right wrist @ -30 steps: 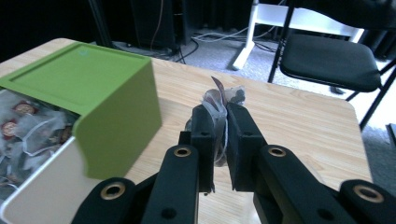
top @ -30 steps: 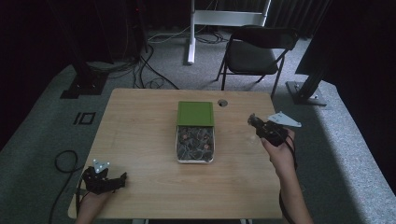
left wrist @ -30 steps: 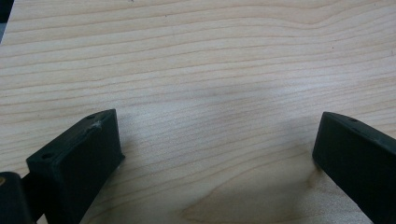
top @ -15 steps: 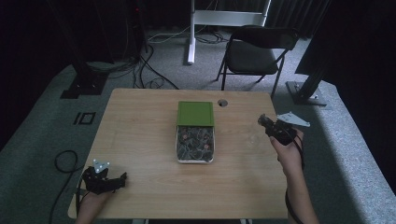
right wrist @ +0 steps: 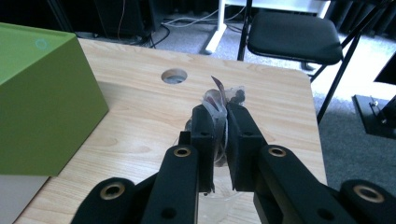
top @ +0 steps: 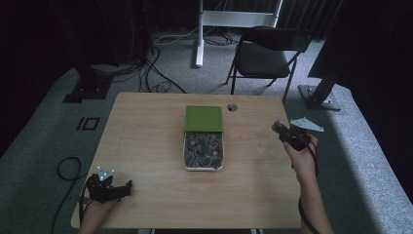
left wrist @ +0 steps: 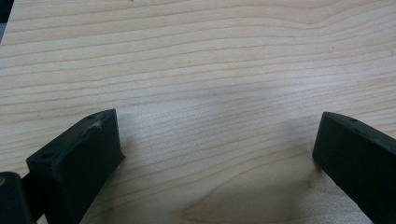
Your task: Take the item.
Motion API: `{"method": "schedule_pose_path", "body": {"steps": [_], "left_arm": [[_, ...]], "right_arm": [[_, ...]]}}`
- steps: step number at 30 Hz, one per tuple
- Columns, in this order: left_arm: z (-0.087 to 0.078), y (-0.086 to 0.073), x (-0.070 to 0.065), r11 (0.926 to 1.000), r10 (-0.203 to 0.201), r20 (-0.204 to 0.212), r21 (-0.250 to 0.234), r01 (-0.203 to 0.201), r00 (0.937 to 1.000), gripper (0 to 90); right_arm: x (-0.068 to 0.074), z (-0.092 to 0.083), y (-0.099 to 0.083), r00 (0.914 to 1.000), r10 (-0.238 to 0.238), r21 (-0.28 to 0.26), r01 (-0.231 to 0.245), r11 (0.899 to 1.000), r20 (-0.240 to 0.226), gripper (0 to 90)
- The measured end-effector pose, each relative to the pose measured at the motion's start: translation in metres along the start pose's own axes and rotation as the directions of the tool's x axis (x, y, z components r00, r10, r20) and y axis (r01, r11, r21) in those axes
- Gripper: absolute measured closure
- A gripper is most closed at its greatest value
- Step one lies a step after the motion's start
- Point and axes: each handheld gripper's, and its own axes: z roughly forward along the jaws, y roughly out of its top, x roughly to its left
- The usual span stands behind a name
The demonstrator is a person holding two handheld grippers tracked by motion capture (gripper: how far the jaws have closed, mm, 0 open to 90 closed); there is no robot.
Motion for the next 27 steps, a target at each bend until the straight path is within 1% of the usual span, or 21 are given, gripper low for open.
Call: {"method": "schedule_pose_path", "body": {"steps": [11, 19, 27], "left_arm": [[0.000, 0.000, 0.000, 1.0000, 0.001, 0.000, 0.001, -0.001, 1.0000, 1.7], [0.000, 0.000, 0.000, 1.0000, 0.000, 0.000, 0.000, 0.000, 1.0000, 1.7], [0.000, 0.000, 0.000, 1.0000, 0.000, 0.000, 0.000, 0.000, 1.0000, 1.7]], "right_arm": [[-0.001, 0.015, -0.009, 0.9996, 0.027, 0.033, -0.027, 0.999, -0.003, 82.4], [-0.001, 0.023, -0.014, 0.9996, 0.028, 0.060, -0.029, 0.998, 0.005, 82.3], [-0.001, 0.029, -0.017, 0.9995, 0.033, 0.082, -0.033, 0.996, 0.001, 81.6]]}}
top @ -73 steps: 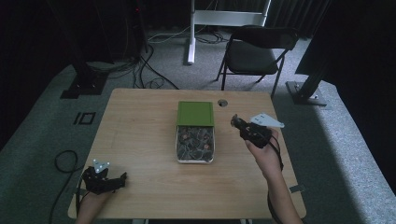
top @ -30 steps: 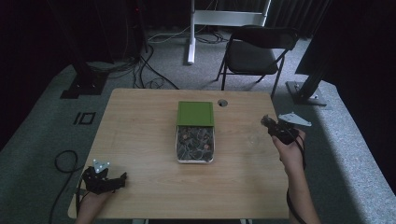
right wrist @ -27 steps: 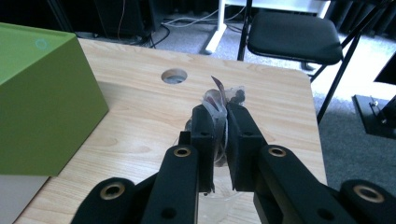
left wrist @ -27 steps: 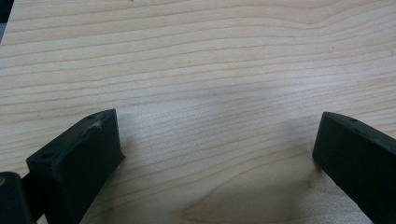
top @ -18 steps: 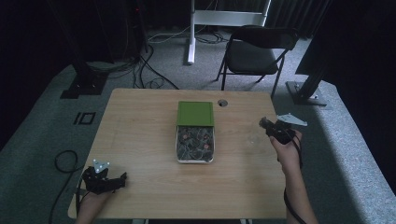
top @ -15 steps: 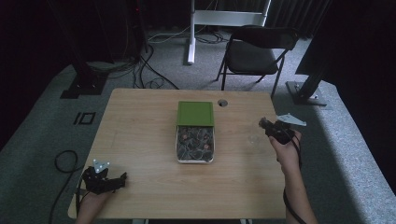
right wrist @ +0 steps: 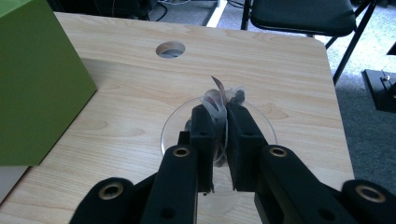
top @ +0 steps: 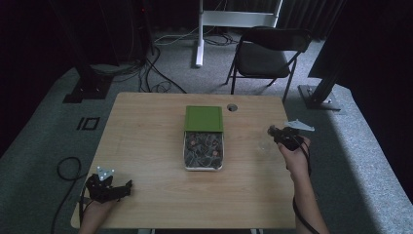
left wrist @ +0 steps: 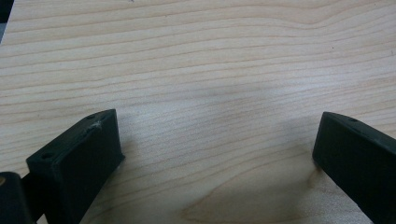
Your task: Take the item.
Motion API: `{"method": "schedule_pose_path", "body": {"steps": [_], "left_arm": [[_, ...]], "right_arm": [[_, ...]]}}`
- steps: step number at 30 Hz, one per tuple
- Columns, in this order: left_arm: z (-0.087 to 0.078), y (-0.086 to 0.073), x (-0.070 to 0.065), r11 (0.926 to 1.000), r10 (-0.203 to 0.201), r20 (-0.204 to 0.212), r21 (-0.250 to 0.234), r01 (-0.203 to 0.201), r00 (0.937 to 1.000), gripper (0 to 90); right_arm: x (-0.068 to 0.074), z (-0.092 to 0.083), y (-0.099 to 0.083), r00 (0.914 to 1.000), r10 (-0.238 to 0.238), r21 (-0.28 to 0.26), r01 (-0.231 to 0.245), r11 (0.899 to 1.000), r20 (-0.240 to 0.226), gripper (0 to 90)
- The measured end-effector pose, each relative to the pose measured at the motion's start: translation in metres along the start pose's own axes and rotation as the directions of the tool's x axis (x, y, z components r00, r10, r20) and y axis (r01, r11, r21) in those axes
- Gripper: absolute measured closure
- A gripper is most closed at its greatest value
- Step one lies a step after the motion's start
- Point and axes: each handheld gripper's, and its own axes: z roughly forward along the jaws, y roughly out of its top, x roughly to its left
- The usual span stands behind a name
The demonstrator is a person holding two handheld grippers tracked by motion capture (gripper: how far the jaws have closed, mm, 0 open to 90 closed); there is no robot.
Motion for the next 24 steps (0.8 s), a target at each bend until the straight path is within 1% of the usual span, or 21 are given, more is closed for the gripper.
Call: {"method": "schedule_pose_path", "body": {"steps": [3, 6, 7, 8, 13, 15, 20, 24], "left_arm": [[0.000, 0.000, 0.000, 1.0000, 0.000, 0.000, 0.000, 0.000, 1.0000, 1.7], [0.000, 0.000, 0.000, 1.0000, 0.000, 0.000, 0.000, 0.000, 1.0000, 1.6], [0.000, 0.000, 0.000, 1.0000, 0.000, 0.000, 0.000, 0.000, 1.0000, 1.7], [0.000, 0.000, 0.000, 1.0000, 0.000, 0.000, 0.000, 0.000, 1.0000, 1.7], [0.000, 0.000, 0.000, 1.0000, 0.001, 0.000, 0.001, -0.001, 1.0000, 1.7], [0.000, 0.000, 0.000, 1.0000, 0.000, 0.000, 0.000, 0.000, 1.0000, 1.7], [0.000, 0.000, 0.000, 1.0000, 0.000, 0.000, 0.000, 0.000, 1.0000, 1.7], [0.000, 0.000, 0.000, 1.0000, 0.001, 0.000, 0.001, -0.001, 1.0000, 1.7]], "right_arm": [[0.000, 0.000, 0.001, 1.0000, -0.002, 0.001, 0.002, 1.000, -0.004, 80.4], [0.001, -0.001, 0.002, 0.9999, 0.005, -0.003, -0.005, 1.000, -0.014, 75.2], [0.001, -0.001, 0.003, 1.0000, 0.002, -0.005, -0.002, 1.000, -0.009, 73.5], [0.001, -0.001, 0.003, 1.0000, 0.002, -0.005, -0.002, 1.000, -0.009, 73.5], [0.000, -0.007, 0.007, 1.0000, 0.002, -0.022, -0.003, 1.000, -0.009, 69.7], [0.001, -0.009, 0.008, 0.9999, -0.005, -0.023, 0.004, 1.000, -0.010, 67.8], [0.001, -0.015, 0.008, 0.9998, -0.012, -0.034, 0.011, 0.999, -0.014, 60.3], [0.004, -0.019, 0.007, 0.9990, -0.028, -0.039, 0.026, 0.999, -0.034, 52.1]]}}
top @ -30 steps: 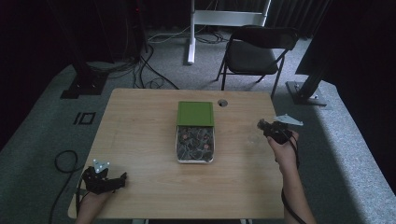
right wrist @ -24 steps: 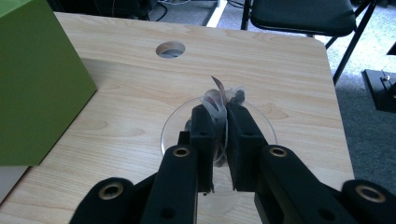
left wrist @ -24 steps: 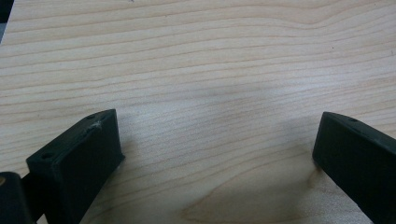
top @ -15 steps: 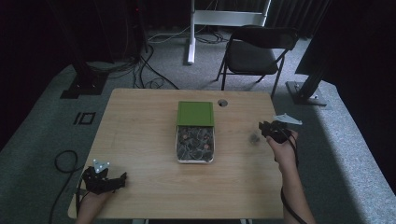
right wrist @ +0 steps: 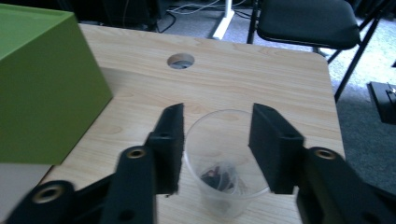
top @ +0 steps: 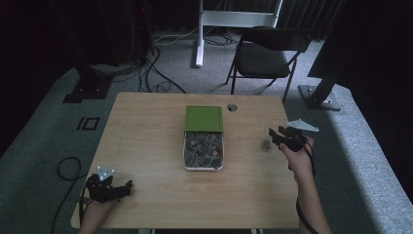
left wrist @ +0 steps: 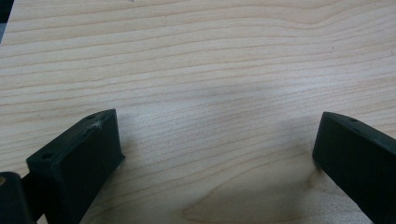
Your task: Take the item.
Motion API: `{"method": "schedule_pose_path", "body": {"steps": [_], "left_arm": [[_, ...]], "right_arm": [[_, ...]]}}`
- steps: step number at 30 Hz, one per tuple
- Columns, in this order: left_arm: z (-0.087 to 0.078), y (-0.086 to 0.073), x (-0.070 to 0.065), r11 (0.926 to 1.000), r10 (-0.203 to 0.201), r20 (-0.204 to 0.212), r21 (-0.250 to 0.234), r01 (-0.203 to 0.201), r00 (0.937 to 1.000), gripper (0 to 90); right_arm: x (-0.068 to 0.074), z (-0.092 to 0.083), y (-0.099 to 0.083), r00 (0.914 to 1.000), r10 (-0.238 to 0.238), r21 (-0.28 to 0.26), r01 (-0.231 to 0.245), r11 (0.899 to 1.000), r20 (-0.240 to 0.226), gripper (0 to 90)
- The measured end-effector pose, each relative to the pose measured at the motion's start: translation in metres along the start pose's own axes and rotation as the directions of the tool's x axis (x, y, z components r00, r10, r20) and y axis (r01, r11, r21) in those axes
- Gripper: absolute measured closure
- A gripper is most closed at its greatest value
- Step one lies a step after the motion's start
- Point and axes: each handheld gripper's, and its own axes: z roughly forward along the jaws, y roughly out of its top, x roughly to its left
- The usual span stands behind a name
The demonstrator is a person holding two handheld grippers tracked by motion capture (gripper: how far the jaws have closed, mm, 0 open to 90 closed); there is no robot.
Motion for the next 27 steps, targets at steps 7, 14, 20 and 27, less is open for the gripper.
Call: {"method": "schedule_pose_path", "body": {"steps": [7, 14, 20, 27], "left_arm": [[0.000, 0.000, 0.000, 1.0000, -0.001, 0.000, -0.001, 0.001, 1.0000, 1.7], [0.000, 0.000, 0.000, 1.0000, -0.001, 0.000, 0.000, 0.001, 1.0000, 1.7], [0.000, 0.000, 0.000, 1.0000, -0.001, 0.000, -0.001, 0.001, 1.0000, 1.7], [0.000, 0.000, 0.000, 1.0000, -0.001, 0.000, 0.000, 0.001, 1.0000, 1.7]], "right_arm": [[0.007, -0.007, -0.001, 0.9997, -0.011, -0.026, 0.010, 1.000, -0.020, 39.1], [0.011, -0.013, -0.005, 0.9992, -0.021, -0.033, 0.020, 0.999, -0.033, 29.6], [0.012, -0.017, -0.012, 0.9987, -0.022, -0.033, 0.020, 0.999, -0.047, 21.8], [0.012, -0.023, -0.021, 0.9987, -0.026, -0.026, 0.025, 0.999, -0.045, 17.7]]}}
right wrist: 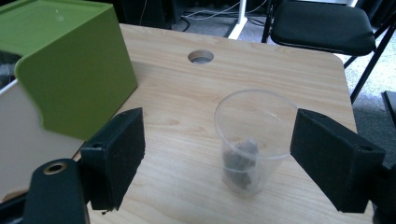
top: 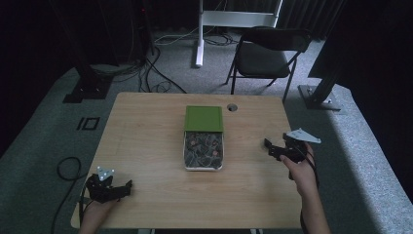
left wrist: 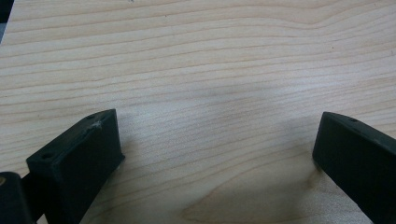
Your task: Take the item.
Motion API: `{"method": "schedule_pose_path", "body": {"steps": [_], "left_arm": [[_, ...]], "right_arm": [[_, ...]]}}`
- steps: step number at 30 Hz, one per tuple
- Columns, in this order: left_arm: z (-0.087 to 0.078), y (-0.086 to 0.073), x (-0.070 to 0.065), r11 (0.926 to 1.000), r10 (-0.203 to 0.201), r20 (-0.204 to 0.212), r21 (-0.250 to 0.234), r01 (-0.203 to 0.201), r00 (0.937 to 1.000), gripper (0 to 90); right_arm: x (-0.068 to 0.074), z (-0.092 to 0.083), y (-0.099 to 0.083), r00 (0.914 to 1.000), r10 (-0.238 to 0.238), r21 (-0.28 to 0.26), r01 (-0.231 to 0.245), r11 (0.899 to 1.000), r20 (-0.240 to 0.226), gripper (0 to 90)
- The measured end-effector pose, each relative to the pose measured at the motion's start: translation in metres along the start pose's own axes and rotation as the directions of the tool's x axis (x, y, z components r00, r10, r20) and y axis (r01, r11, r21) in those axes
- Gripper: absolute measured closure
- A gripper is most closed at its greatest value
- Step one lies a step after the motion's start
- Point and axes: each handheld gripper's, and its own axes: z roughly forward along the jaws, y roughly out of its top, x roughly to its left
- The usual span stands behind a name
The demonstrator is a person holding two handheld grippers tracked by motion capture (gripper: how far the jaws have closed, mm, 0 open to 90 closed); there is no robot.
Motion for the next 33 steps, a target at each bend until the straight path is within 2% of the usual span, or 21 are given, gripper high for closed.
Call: {"method": "schedule_pose_path", "body": {"steps": [16, 19, 26, 33], "left_arm": [[0.000, 0.000, 0.000, 1.0000, 0.000, 0.000, 0.000, 0.000, 1.0000, 1.7], [0.000, 0.000, 0.000, 1.0000, 0.001, 0.000, 0.001, -0.001, 1.0000, 1.7], [0.000, 0.000, 0.000, 1.0000, 0.000, 0.000, -0.002, 0.000, 1.0000, 1.7], [0.000, 0.000, 0.000, 1.0000, 0.000, 0.000, -0.002, 0.000, 1.0000, 1.7]], "right_arm": [[0.001, -0.010, -0.025, 0.9998, 0.020, 0.022, -0.020, 1.000, -0.004, 14.8], [0.002, -0.012, -0.032, 0.9999, 0.011, 0.033, -0.011, 0.999, 0.001, 14.2], [0.001, -0.015, -0.048, 0.9995, 0.031, 0.048, -0.031, 0.998, 0.006, 14.2], [0.002, -0.015, -0.067, 0.9996, 0.028, 0.079, -0.028, 0.996, -0.001, 14.1]]}}
